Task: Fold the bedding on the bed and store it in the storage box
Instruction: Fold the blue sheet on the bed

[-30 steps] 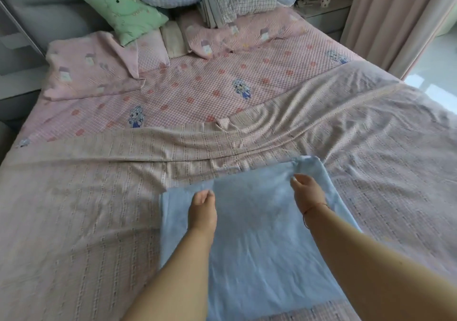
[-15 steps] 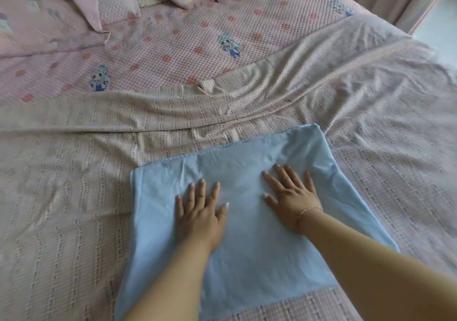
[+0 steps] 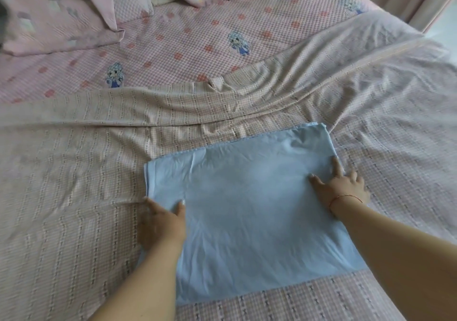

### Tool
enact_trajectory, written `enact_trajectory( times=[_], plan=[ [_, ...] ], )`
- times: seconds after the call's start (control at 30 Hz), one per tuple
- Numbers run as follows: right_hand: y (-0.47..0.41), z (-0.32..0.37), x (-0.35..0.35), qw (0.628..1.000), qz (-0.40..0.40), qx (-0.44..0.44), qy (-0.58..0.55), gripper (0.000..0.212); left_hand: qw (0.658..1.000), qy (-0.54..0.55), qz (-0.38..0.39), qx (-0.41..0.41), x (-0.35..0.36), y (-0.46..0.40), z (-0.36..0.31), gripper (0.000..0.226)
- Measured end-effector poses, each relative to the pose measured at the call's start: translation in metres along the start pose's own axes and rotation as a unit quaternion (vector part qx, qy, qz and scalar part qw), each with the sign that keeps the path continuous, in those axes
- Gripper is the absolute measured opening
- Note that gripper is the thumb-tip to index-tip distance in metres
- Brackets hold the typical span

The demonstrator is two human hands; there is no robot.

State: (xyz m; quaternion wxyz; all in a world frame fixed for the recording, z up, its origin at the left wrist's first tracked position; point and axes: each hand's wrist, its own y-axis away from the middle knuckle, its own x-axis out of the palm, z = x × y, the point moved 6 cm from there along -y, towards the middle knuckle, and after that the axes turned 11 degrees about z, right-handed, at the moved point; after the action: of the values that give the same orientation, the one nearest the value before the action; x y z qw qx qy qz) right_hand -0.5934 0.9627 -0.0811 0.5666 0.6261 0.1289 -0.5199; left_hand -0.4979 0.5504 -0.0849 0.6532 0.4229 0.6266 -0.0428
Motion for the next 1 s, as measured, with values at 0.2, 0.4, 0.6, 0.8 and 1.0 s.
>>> enact_trajectory(
  times=[0.2,0.4,0.6,0.8,1.0],
  plan=[
    [-0.005,-0.019,-0.007,0.975,0.046,0.044,-0.213,0.066,0.944,0.325,0.045,-0.034,-0.009,0.002,0.012,0.059],
    [0.017,-0.007,-0.035,0.966,0.031,-0.045,-0.251,0.037,0.88,0.463,0.108,0.016,-0.002,-0.011,0.009,0.087],
    [0.06,-0.022,-0.076,0.956,-0.029,-0.061,-0.287,0.029,0.888,0.445,0.099,0.067,-0.068,0.059,-0.028,0.04],
    [0.097,-0.047,-0.118,0.951,-0.045,-0.074,-0.296,0.023,0.889,0.432,0.114,0.102,-0.092,0.106,-0.053,0.042],
    [0.126,-0.079,-0.153,0.944,-0.071,-0.065,-0.315,0.028,0.878,0.441,0.132,0.131,-0.106,0.155,-0.084,0.039]
  ],
)
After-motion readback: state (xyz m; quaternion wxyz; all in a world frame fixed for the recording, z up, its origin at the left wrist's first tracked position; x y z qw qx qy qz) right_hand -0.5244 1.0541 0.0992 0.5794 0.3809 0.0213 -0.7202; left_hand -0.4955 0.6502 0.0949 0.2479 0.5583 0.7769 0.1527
